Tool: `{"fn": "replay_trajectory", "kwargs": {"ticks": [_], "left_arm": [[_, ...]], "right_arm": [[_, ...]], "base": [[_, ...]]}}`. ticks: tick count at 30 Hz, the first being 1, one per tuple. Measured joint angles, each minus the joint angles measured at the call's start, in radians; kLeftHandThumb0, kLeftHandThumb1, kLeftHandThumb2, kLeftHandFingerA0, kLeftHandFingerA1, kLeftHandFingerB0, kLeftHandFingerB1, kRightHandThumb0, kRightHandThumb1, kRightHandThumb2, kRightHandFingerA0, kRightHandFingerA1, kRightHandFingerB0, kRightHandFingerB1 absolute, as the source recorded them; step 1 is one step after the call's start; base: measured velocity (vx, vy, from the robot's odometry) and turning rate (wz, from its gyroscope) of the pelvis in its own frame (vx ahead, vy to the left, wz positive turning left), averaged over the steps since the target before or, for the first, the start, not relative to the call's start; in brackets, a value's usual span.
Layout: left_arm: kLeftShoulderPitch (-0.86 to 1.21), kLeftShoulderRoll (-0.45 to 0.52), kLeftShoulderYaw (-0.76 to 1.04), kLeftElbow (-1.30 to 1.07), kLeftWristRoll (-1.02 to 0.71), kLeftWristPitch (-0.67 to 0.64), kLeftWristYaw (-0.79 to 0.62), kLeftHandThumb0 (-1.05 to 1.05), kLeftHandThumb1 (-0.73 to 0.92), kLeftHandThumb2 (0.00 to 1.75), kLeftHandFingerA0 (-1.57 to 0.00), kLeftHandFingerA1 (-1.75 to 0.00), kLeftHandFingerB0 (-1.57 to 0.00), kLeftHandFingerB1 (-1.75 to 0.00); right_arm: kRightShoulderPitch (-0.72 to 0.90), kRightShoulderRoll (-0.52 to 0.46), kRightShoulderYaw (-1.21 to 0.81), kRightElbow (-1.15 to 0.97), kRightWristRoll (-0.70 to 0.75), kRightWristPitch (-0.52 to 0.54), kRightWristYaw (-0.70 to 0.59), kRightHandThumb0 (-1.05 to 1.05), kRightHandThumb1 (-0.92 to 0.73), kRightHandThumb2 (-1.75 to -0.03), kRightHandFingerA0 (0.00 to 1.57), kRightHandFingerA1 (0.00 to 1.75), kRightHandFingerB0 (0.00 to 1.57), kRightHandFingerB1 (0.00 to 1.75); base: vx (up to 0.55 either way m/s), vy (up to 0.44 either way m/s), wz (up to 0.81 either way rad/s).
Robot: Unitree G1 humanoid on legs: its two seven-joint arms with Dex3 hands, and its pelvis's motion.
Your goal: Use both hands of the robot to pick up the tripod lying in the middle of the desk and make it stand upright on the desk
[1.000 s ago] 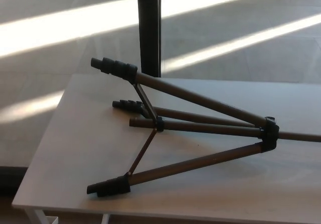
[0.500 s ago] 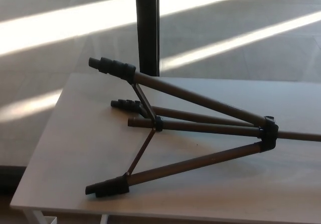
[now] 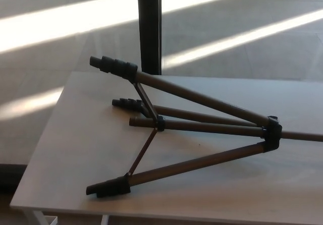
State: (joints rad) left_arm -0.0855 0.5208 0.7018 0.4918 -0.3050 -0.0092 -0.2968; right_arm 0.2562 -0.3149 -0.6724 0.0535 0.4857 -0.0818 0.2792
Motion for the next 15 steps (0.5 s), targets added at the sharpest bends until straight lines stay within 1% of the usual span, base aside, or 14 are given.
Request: {"fn": "replay_trajectory", "kwargs": {"ticks": [1,3,4,5,8,10,12,13,15], "left_arm": [[-0.022,0.000,-0.008,-0.032,-0.003,0.004,0.000,-0.69,0.77,0.63,-0.49,-0.60,-0.49,-0.47],[-0.062,0.000,-0.026,-0.093,-0.010,0.011,0.000,-0.68,0.79,0.64,-0.48,-0.58,-0.48,-0.46],[-0.084,0.000,-0.035,-0.127,-0.014,0.015,0.000,-0.68,0.79,0.64,-0.48,-0.58,-0.48,-0.46],[-0.104,0.000,-0.047,-0.160,-0.016,0.020,0.001,-0.66,0.78,0.63,-0.48,-0.57,-0.47,-0.48],[-0.171,0.000,-0.086,-0.249,-0.019,0.037,0.001,-0.66,0.79,0.63,-0.49,-0.56,-0.46,-0.46],[-0.221,0.000,-0.117,-0.306,-0.021,0.051,0.001,-0.64,0.78,0.64,-0.47,-0.55,-0.43,-0.46],[-0.279,0.000,-0.153,-0.361,-0.021,0.068,0.001,-0.67,0.76,0.63,-0.49,-0.54,-0.45,-0.46],[-0.307,0.001,-0.170,-0.385,-0.021,0.076,0.001,-0.65,0.77,0.63,-0.50,-0.53,-0.45,-0.45],[-0.371,0.001,-0.209,-0.430,-0.023,0.093,0.000,-0.66,0.75,0.62,-0.51,-0.52,-0.47,-0.45]], "right_arm": [[0.000,0.012,0.021,-0.037,0.009,0.007,-0.001,-0.76,-0.78,-0.63,0.60,0.75,0.44,0.46],[-0.001,0.040,0.063,-0.103,0.026,0.020,-0.002,-0.75,-0.78,-0.63,0.62,0.76,0.44,0.48],[-0.001,0.055,0.088,-0.136,0.035,0.029,-0.003,-0.75,-0.79,-0.63,0.62,0.76,0.45,0.49],[-0.002,0.071,0.111,-0.167,0.042,0.036,-0.004,-0.76,-0.79,-0.63,0.66,0.79,0.48,0.51],[-0.003,0.115,0.179,-0.246,0.067,0.061,-0.010,-0.75,-0.81,-0.64,0.63,0.83,0.46,0.51],[-0.004,0.143,0.224,-0.293,0.082,0.079,-0.016,-0.75,-0.80,-0.63,0.63,0.85,0.50,0.51],[-0.007,0.172,0.269,-0.340,0.102,0.101,-0.024,-0.74,-0.81,-0.64,0.62,0.85,0.50,0.51],[-0.008,0.182,0.286,-0.360,0.111,0.110,-0.028,-0.75,-0.78,-0.63,0.64,0.85,0.48,0.51],[-0.013,0.204,0.321,-0.397,0.131,0.132,-0.037,-0.76,-0.77,-0.63,0.64,0.86,0.47,0.52]], "base": [[0.00,0.000,0.00],[0.00,0.000,0.00],[0.00,0.000,0.00],[0.00,0.000,0.00],[0.00,0.000,0.00],[0.00,0.000,0.00],[0.00,0.000,0.00],[0.00,0.000,0.00],[0.00,0.000,0.00]]}}
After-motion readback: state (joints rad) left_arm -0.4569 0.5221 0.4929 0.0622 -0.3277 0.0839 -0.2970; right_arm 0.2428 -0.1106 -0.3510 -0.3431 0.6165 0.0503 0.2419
